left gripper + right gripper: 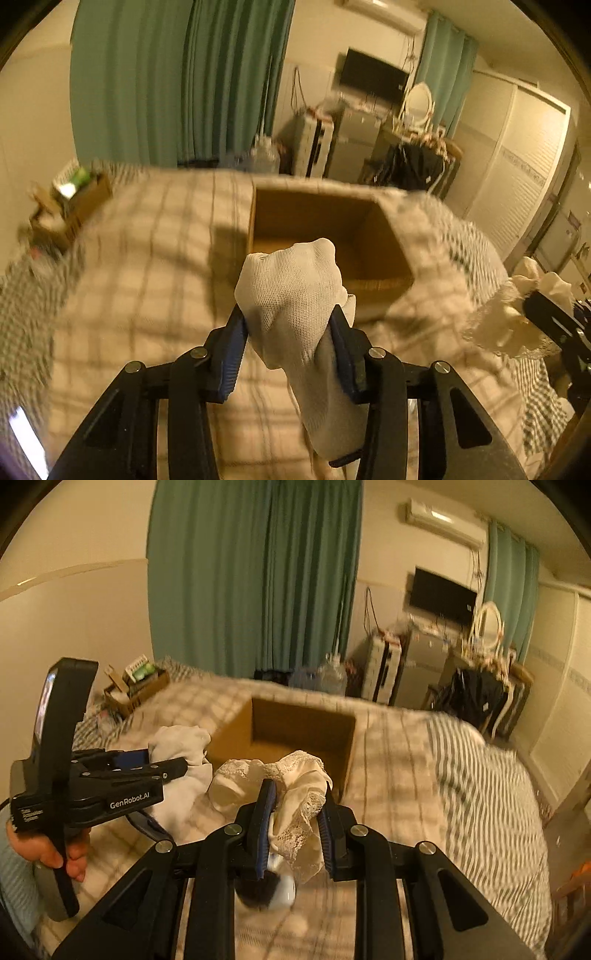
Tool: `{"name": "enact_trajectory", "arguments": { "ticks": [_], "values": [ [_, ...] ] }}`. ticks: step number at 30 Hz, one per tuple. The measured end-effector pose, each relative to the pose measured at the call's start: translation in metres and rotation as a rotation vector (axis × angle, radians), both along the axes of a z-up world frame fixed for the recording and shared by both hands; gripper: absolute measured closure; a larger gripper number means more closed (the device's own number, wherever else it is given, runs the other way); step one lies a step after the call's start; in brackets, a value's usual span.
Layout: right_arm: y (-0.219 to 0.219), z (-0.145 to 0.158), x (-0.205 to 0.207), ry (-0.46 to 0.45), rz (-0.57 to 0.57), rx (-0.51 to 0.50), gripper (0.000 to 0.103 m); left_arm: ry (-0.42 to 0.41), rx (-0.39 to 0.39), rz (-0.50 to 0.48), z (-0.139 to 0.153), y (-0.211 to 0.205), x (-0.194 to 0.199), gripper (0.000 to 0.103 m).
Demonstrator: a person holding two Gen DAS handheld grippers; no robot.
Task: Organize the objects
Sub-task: 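Carry the lace cloth and sock into the cardboard box and open both grippers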
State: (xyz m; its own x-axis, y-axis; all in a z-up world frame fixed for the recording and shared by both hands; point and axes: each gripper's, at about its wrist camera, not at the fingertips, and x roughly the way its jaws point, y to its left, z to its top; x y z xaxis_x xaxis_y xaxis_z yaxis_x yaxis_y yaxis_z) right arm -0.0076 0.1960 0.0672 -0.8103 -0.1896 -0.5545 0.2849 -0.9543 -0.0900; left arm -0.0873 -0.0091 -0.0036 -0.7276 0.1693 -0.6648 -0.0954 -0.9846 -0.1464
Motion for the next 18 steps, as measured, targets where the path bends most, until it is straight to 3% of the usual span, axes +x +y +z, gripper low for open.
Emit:
{"name": "enact_trajectory", "arguments": {
  "ticks": [5,9,13,18],
  "values": [
    [-0.016,0.029,-0.037,0.039,0.029,0.011,0.083,0.091,-0.020,-0.012,0.042,0.004,-0.024,0.059],
    [-0.023,0.039,-0.089,0.013,0.027,-0.012,0.084,0.117,-0.047,-0.031,0.052,0.012,-0.059,0.059],
    [-0.024,0.026,-0.145,-0.027,0.002,-0.007,0.087,0.094,-0.068,-0.037,0.041,0.018,-0.100,0.059],
    [-0.016,-0.018,-0.213,-0.121,-0.016,-0.005,0.091,0.025,-0.085,-0.063,0.000,0.030,-0.152,0.059]
  ]
}}
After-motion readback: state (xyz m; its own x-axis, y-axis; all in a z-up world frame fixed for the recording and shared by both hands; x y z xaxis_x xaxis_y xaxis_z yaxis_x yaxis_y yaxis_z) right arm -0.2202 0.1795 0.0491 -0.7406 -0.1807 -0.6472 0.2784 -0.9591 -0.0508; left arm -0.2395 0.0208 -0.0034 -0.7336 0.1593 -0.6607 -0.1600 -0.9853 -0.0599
